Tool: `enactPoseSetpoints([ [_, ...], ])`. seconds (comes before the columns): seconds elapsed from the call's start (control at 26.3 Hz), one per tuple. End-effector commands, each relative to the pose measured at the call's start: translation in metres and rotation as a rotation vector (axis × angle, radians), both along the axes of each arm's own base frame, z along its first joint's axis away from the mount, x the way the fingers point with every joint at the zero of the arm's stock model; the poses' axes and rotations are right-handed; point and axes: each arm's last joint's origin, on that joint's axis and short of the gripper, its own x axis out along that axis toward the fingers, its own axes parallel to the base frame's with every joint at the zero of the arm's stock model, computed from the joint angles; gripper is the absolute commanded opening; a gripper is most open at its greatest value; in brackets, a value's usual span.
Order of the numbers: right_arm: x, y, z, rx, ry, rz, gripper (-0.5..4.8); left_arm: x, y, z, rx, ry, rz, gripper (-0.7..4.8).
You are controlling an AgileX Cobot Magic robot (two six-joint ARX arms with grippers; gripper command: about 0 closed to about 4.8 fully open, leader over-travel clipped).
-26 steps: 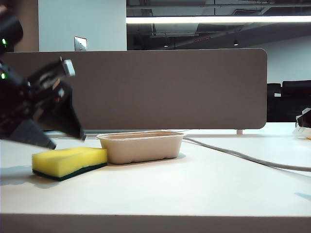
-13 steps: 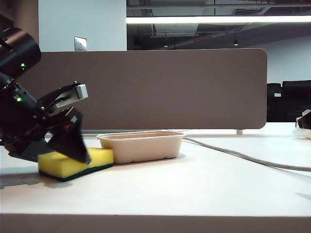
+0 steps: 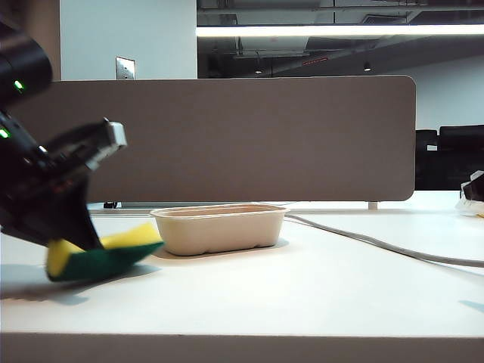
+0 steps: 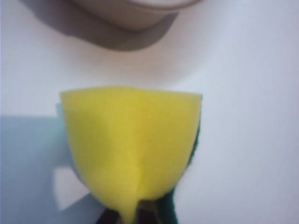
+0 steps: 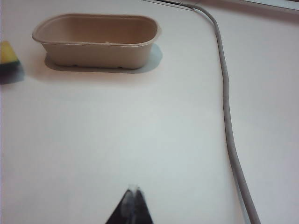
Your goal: Pick up the cleaning sponge from the table and place it into the paper lunch box.
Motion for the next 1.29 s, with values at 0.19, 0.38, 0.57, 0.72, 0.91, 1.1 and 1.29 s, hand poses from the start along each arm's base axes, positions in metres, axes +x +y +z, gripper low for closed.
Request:
enactPoseSetpoints([
  [0.19, 0.0, 0.0, 0.002, 0.009, -0.013, -0.001, -0.05, -0.019, 0.006, 0.05, -0.052, -0.221, -0.026, -0.06],
  [0.38, 0.0, 0.0, 0.003, 0.016, -0.022, -0.002, -0.05, -0.009, 0.001, 0.08, -0.146, -0.416, -0.05, -0.06],
  [0.57, 0.002, -0.006, 0.006, 0.036, -0.053, -0.057, -0.05, 0.022, -0.009, 0.086, -0.153, -0.443, -0.09, -0.06],
  [0.72, 0.004, -0.011, 0.007, 0.04, -0.063, -0.107, -0.05, 0.049, -0.02, 0.073, -0.119, -0.399, -0.14, -0.06],
  [0.91, 0.006, -0.014, 0.007, 0.041, -0.066, -0.141, -0.05, 0.075, -0.036, 0.069, -0.1, -0.388, -0.188, -0.06],
  [1.1, 0.006, -0.015, 0.007, 0.041, -0.066, -0.146, -0.05, 0.091, -0.056, 0.07, -0.094, -0.402, -0.239, -0.06],
  [1.29, 0.006, -0.015, 0.007, 0.041, -0.067, -0.146, -0.05, 0.101, -0.067, 0.063, -0.091, -0.362, -0.26, -0.05],
])
